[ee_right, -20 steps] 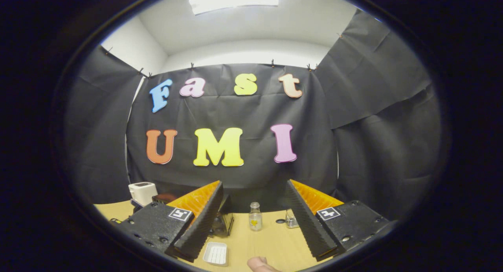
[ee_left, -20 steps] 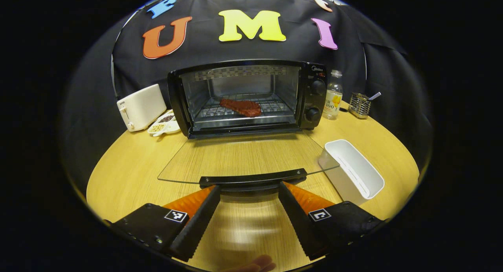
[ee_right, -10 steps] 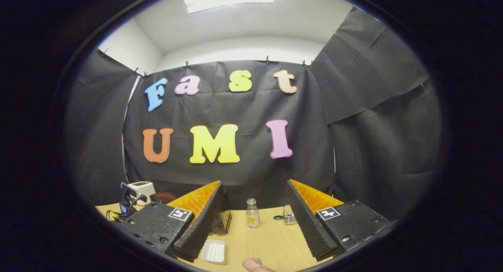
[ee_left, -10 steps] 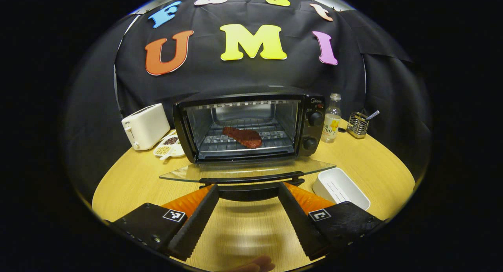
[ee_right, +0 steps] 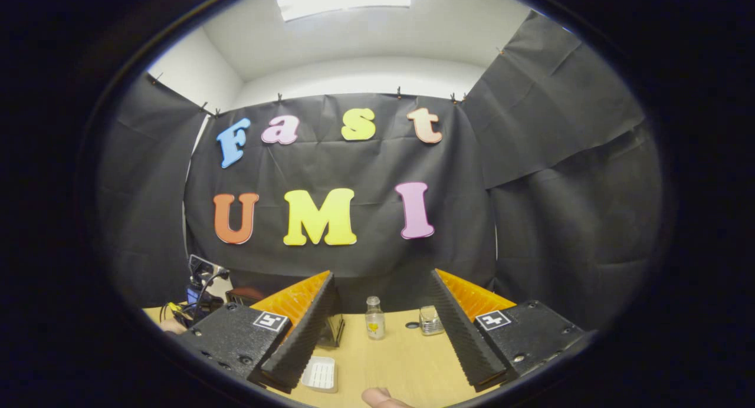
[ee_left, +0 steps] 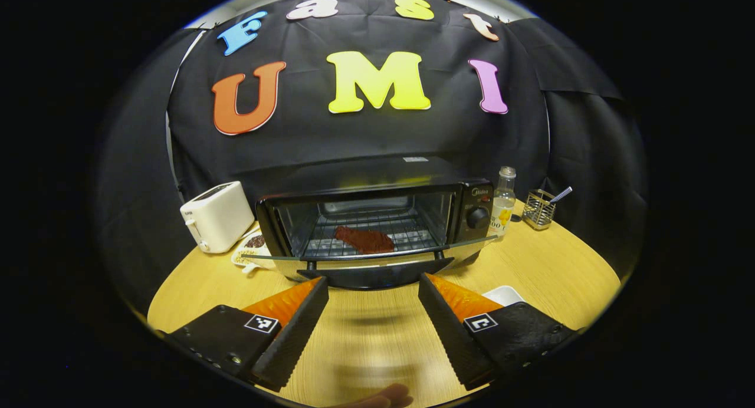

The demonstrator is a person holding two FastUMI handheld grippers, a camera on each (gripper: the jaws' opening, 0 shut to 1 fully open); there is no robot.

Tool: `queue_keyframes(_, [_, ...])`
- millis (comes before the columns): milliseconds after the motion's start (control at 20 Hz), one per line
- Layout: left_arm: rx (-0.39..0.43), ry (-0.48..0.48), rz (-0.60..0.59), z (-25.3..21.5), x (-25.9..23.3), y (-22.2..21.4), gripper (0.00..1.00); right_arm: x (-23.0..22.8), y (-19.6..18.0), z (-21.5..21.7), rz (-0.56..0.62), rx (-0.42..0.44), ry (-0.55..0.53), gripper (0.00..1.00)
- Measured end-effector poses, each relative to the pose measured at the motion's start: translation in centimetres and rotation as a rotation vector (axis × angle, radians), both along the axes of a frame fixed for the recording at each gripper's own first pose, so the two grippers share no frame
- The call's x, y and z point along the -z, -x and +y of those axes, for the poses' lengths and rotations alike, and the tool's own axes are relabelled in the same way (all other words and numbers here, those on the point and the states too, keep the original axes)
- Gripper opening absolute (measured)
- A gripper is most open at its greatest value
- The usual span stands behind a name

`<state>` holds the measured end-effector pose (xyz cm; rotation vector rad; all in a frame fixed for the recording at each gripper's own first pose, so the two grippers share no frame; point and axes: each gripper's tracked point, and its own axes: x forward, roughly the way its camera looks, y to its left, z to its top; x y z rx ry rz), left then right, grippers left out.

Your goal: Open the electric oven with the left hand, put the food in, and close the electric oven.

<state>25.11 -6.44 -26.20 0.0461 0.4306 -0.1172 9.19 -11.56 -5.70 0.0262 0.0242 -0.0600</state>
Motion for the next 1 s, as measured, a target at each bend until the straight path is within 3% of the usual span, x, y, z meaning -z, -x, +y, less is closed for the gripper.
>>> queue_keyframes(100, [-0.005, 0.0, -0.028, 0.2, -0.9, -1.8, 0.98, -0.1, 0.7, 0.4, 0.004, -0.002, -0.012, 0.96])
queue_keyframes(150, [-0.015, -0.003, -0.039, 0.5, -1.1, -2.6, 0.98, -0.2, 1.1, 0.6, 0.005, -0.005, -0.017, 1.0])
queue_keyframes(300, [-0.087, -0.034, -0.097, 2.7, -2.5, -4.3, 0.96, -0.5, 2.2, 1.1, 0.013, -0.008, -0.02, 0.96])
queue_keyframes(450, [-0.097, -0.011, -0.125, 3.2, -4.6, -2.4, 0.97, -0.8, 3.4, 1.5, 0.02, -0.002, -0.023, 0.96])
queue_keyframes(500, [-0.097, 0.006, -0.139, 3.3, -5.7, -1.4, 0.97, -1.0, 4.0, 1.5, 0.021, 0.003, -0.02, 1.0])
queue_keyframes(550, [-0.09, 0.027, -0.157, 3.1, -6.9, -0.2, 0.97, -1.0, 4.5, 1.7, 0.026, 0.004, -0.015, 0.96])
queue_keyframes(650, [-0.097, 0.048, -0.196, 3.5, -9.6, 3.1, 0.96, -1.3, 5.9, 2.2, 0.033, 0.001, -0.011, 1.0])
queue_keyframes(700, [-0.109, 0.045, -0.218, 4.0, -11.0, 5.0, 0.96, -1.6, 6.6, 2.4, 0.033, 0.002, -0.009, 0.96])
queue_keyframes(750, [-0.123, 0.038, -0.24, 4.7, -12.3, 7.1, 0.96, -1.6, 7.5, 2.4, 0.039, 0.004, -0.003, 1.0])
queue_keyframes(800, [-0.133, 0.037, -0.261, 5.2, -13.5, 8.9, 0.96, -1.6, 8.4, 2.5, 0.047, 0.006, 0.001, 0.96])
queue_keyframes(1000, [-0.15, 0.023, -0.317, 6.4, -18.2, 17.4, 0.96, -2.9, 11.9, 3.2, 0.051, 0.009, 0.012, 1.0])
